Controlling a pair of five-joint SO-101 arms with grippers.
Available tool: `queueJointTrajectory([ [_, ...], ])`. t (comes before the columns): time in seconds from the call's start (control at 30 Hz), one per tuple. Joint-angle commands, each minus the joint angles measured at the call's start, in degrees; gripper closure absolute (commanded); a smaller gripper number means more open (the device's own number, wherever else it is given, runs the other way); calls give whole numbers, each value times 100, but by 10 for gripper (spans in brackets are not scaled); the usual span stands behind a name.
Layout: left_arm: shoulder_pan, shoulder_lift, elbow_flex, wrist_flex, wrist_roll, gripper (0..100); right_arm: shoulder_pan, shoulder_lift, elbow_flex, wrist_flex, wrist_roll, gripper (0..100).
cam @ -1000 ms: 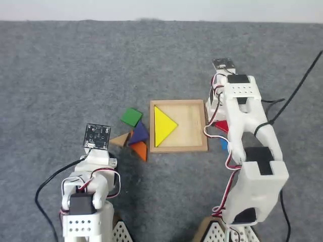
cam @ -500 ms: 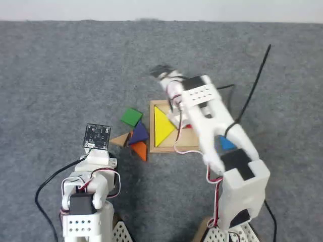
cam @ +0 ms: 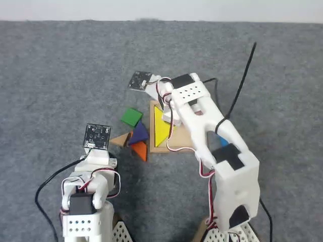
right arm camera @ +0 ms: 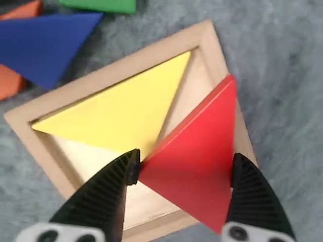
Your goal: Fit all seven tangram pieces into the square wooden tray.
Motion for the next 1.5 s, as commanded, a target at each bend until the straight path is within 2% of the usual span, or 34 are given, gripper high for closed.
queueJointTrajectory([
  [0.0, -44, -53, -66, 26, -35, 953, -40, 4, -369, -92, 325, 809],
  [0.17, -44, -53, -66, 26, -35, 953, -48, 13, -369, -92, 343, 797],
  [0.37, -44, -53, -66, 26, -35, 953, -48, -4, -387, -92, 343, 653],
  [0.5, -44, -53, -66, 26, -35, 953, 66, -189, -440, -66, 308, 653],
  [0.57, -44, -53, -66, 26, -35, 953, 233, -505, -571, 154, 70, 716],
  [0.77, -44, -53, -66, 26, -35, 953, 1112, -1833, -316, 198, -1415, 987],
  [0.83, -44, -53, -66, 26, -35, 953, 1288, -2255, 413, -251, -1591, 984],
  [1.0, -35, -53, -66, 26, -35, 953, 1270, -2976, 3218, -2730, -1864, 991],
  [1.07, -35, -53, -66, 26, -35, 953, 1218, -2923, 3780, -3327, -1996, 991],
  [1.33, -35, -53, -66, 26, -35, 953, 1429, -2000, 3490, -3222, -2198, 991],
  [1.47, -35, -53, -66, 26, -35, 953, 1262, -1701, 3437, -3222, -2171, 991],
])
